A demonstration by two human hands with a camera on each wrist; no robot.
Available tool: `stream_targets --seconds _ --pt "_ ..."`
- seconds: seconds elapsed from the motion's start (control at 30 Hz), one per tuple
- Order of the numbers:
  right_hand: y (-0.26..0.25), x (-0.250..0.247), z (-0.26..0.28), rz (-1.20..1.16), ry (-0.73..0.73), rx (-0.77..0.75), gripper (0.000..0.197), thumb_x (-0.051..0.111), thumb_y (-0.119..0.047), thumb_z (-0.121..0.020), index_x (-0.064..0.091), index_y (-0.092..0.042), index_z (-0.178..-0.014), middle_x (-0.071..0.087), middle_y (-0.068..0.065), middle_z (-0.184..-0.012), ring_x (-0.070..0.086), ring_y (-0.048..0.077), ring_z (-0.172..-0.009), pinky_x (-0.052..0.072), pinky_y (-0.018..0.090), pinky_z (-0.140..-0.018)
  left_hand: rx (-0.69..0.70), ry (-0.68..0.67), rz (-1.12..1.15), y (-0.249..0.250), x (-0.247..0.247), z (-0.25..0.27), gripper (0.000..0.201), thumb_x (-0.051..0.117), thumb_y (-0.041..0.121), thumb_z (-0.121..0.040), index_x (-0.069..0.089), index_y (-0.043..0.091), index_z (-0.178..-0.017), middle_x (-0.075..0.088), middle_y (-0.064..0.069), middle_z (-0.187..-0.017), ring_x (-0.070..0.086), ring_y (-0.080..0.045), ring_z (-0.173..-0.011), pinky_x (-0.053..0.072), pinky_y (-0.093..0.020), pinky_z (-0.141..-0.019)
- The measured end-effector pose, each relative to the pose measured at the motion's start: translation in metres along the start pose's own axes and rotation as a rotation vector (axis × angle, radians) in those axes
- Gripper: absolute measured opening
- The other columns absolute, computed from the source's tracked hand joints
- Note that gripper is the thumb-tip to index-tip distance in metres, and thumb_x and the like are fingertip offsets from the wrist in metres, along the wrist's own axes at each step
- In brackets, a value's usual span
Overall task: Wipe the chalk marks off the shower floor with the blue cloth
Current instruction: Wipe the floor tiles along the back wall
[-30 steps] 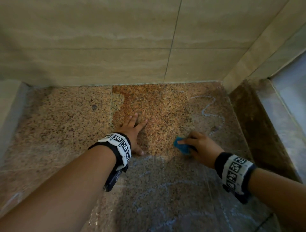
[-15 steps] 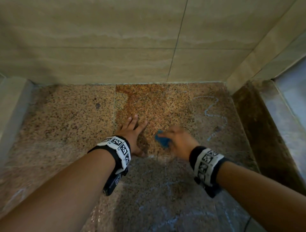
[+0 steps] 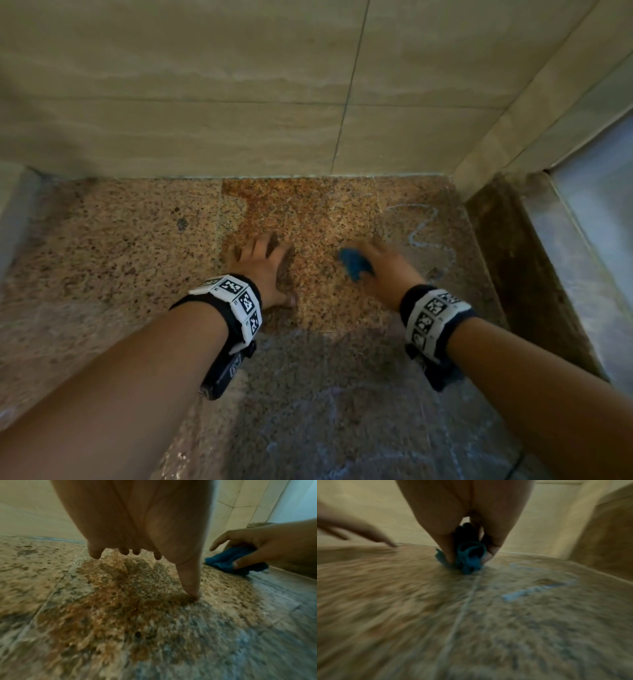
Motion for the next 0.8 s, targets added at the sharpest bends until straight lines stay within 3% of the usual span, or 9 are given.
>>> stream_targets --seconds 0.1,0.17,0.37,0.47,0.53,0.57,0.63,0.73,0.8 --pt "0.033 -0.022 -0.004 -0.118 0.122 0.334 0.051 0.048 -0.006 -0.092 0.035 -0.022 -0.139 0.034 0.016 -0.14 0.05 0.039 -0.113 0.045 0.037 -0.091 -0.021 0.003 -0.015 -0.002 -0.005 -0.008 0.111 0.065 0.068 -0.075 -0.007 0.036 -0.153 -0.029 0.0 -0.157 -0.02 -0.025 -0.146 0.0 -0.055 -0.118" --pt "0.035 -0.023 -0.003 -0.159 0.121 0.359 0.049 0.049 -0.006 -0.091 0.038 -0.02 -0.137 0.034 0.016 -0.138 0.05 0.038 -0.112 0.044 0.035 -0.091 -0.017 0.012 -0.028 0.0 -0.008 -0.015 0.114 0.064 0.07 -0.074 -0.013 0.036 -0.152 -0.033 0.0 -0.156 -0.023 -0.024 -0.146 -0.002 -0.056 -0.117" --pt "-0.006 0.0 -0.004 -0.155 -0.013 -0.092 0.047 0.057 -0.007 -0.087 0.053 -0.024 -0.13 0.043 0.01 -0.134 0.04 0.026 -0.122 0.033 0.031 -0.099 -0.014 0.009 0.042 0.021 -0.017 -0.043 0.127 0.064 0.078 -0.066 -0.021 0.034 -0.149 -0.037 -0.001 -0.153 -0.028 -0.023 -0.144 -0.008 -0.057 -0.116" --pt "-0.013 -0.009 -0.02 -0.474 -0.139 -0.005 0.026 0.067 -0.01 -0.083 0.061 -0.016 -0.107 0.053 0.011 -0.115 0.053 0.021 -0.102 0.044 0.024 -0.078 -0.031 -0.049 0.054 0.028 -0.019 -0.055 0.133 0.065 0.08 -0.06 -0.024 0.036 -0.148 -0.038 0.0 -0.153 -0.028 -0.024 -0.144 -0.009 -0.059 -0.115" --pt "-0.002 -0.021 -0.043 -0.609 -0.112 0.113 0.02 0.07 -0.014 -0.081 0.056 -0.009 -0.096 0.055 0.008 -0.095 0.056 0.017 -0.079 0.047 0.018 -0.057 -0.039 -0.072 0.047 0.028 -0.018 -0.058 0.134 0.067 0.079 -0.06 -0.026 0.036 -0.147 -0.039 0.0 -0.152 -0.029 -0.025 -0.143 -0.009 -0.06 -0.114" --pt "0.005 -0.029 -0.057 -0.601 -0.059 0.192 0.018 0.067 -0.014 -0.084 0.057 -0.009 -0.097 0.055 0.008 -0.091 0.055 0.017 -0.076 0.045 0.016 -0.054 -0.038 -0.074 0.049 0.028 -0.019 -0.057 0.135 0.068 0.079 -0.06 -0.026 0.035 -0.147 -0.039 0.0 -0.152 -0.029 -0.025 -0.143 -0.009 -0.061 -0.114" --pt "0.024 -0.048 -0.082 -0.445 0.107 0.255 0.025 0.058 -0.015 -0.091 0.057 -0.014 -0.116 0.055 0.008 -0.103 0.055 0.026 -0.091 0.047 0.015 -0.065 -0.036 -0.07 0.059 0.028 -0.019 -0.057 0.135 0.069 0.078 -0.06 -0.025 0.035 -0.147 -0.038 0.0 -0.152 -0.029 -0.025 -0.143 -0.008 -0.061 -0.114" --pt "0.035 -0.058 -0.109 -0.104 0.187 0.358 0.04 0.048 -0.014 -0.095 0.047 -0.016 -0.135 0.037 0.014 -0.138 0.044 0.034 -0.121 0.04 0.029 -0.1 -0.039 -0.056 0.06 0.029 -0.019 -0.058 0.135 0.069 0.078 -0.06 -0.024 0.035 -0.148 -0.037 0.0 -0.153 -0.027 -0.025 -0.144 -0.007 -0.062 -0.114" --pt "0.013 -0.048 -0.122 -0.027 0.142 0.233 0.04 0.046 -0.01 -0.095 0.048 -0.016 -0.135 0.033 0.015 -0.141 0.044 0.033 -0.122 0.036 0.029 -0.099 -0.04 -0.048 0.056 0.03 -0.018 -0.057 0.135 0.069 0.077 -0.06 -0.024 0.035 -0.148 -0.037 0.0 -0.153 -0.027 -0.025 -0.144 -0.006 -0.062 -0.115"
Point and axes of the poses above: each hand's wrist, its own z-axis away from the middle knuckle, its own x-axis out of the palm, y = z × x, the point moved 1 cm from there along -z, towards the middle knuckle
